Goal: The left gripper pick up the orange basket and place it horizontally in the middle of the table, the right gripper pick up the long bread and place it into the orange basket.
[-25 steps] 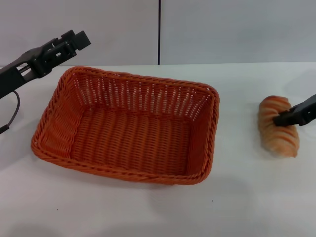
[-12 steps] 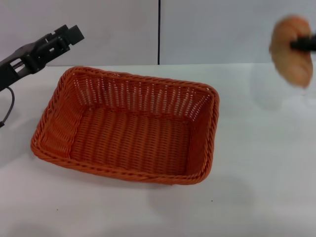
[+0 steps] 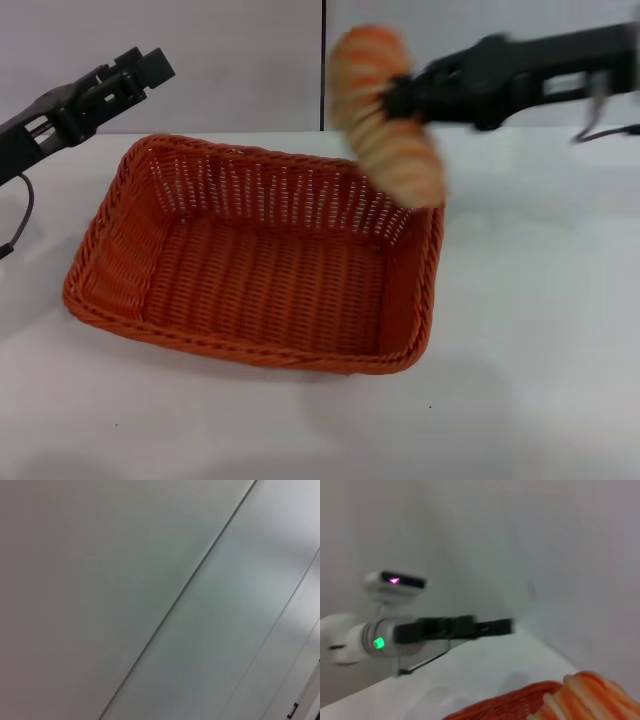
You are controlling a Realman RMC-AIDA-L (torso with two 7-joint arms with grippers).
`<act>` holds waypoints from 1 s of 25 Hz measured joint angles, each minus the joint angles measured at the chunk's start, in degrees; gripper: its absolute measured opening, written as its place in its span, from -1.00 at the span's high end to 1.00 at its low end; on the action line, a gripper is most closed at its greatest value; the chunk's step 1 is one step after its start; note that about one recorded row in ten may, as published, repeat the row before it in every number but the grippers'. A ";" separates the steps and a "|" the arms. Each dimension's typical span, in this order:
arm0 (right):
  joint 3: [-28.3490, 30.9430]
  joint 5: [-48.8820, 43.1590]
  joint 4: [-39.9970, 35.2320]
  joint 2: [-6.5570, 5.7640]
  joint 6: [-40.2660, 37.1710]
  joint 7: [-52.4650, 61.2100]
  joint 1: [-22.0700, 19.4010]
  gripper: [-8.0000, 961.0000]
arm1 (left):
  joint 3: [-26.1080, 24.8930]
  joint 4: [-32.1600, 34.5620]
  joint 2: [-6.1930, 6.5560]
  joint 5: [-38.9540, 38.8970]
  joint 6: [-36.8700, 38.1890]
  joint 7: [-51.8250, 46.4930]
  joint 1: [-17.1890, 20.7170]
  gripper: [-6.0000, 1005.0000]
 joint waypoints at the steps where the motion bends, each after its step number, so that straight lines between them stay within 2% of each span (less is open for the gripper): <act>1: -1.07 -0.01 2.37 0.16 0.63 -1.03 0.99 0.68 | 0.00 -0.16 -0.07 0.03 -0.10 0.17 0.01 -0.63; 7: -6.25 -0.04 12.49 0.50 5.50 -4.41 5.28 0.71 | 0.00 -0.41 -0.01 0.17 -0.93 0.36 0.34 -0.63; 12: -7.41 -0.28 13.66 0.79 6.92 -4.74 5.41 0.45 | 0.00 -0.47 0.08 0.20 -1.20 0.43 0.60 -0.63; 20: -5.16 1.67 8.82 1.24 4.76 -5.07 1.27 0.05 | 0.00 -0.47 0.17 0.19 -1.19 0.50 0.28 -0.63; 25: 1.75 11.29 1.80 1.79 -1.23 -5.08 -6.18 -0.22 | -0.22 -0.47 0.10 -0.07 -1.24 0.57 0.04 -0.63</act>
